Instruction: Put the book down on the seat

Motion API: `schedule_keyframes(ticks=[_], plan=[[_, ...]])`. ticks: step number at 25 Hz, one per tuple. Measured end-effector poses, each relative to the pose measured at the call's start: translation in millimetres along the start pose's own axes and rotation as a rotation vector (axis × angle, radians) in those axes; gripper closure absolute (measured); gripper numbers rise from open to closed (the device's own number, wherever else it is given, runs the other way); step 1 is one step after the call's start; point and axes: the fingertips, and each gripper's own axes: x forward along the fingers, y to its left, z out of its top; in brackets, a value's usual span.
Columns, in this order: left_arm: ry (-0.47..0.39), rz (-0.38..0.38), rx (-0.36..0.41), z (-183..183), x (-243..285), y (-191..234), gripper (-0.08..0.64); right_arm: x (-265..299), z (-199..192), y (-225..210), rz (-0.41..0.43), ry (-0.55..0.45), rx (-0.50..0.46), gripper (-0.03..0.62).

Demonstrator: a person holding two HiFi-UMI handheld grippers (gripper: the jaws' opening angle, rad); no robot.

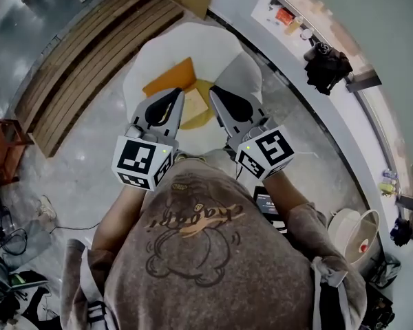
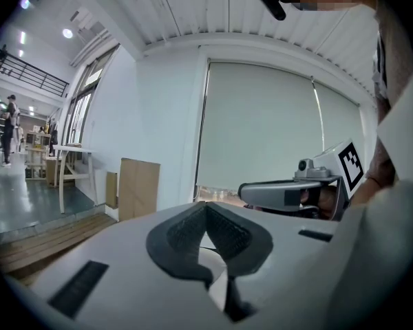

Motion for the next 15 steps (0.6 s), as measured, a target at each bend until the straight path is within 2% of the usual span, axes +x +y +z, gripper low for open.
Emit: schedule_keyframes(ticks=[15], plan=[[-0.011, 0.008, 0.002, 0.1, 2.2, 10.6, 0.555, 10.6, 5.5, -5.5, 0.019, -0.008, -0.02, 0.572]])
